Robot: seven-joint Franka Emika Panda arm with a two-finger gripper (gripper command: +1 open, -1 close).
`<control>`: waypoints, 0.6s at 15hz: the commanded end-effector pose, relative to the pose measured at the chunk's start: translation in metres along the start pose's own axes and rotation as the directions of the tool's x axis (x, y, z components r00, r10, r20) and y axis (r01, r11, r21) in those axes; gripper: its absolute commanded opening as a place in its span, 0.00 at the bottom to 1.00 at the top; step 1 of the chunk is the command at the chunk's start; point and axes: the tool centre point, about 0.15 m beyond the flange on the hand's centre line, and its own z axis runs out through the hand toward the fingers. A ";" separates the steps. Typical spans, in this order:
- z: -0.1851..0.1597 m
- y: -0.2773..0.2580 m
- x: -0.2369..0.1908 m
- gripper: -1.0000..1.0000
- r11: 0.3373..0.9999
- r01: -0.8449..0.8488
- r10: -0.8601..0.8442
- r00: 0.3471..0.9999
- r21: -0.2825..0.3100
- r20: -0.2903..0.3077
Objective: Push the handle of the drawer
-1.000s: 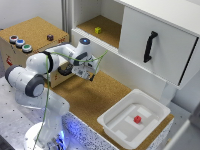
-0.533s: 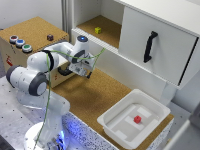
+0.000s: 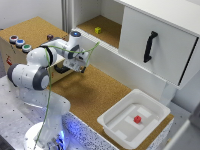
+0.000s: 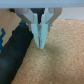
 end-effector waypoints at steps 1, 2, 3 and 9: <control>0.013 -0.038 0.031 0.00 1.000 -0.007 0.007 0.998 -0.002 0.055; 0.014 -0.044 0.032 0.00 1.000 -0.016 0.016 0.999 0.001 0.051; 0.016 -0.051 0.033 0.00 1.000 -0.020 0.019 0.999 0.005 0.045; 0.021 -0.085 0.045 0.00 0.999 -0.011 0.011 1.000 0.031 0.016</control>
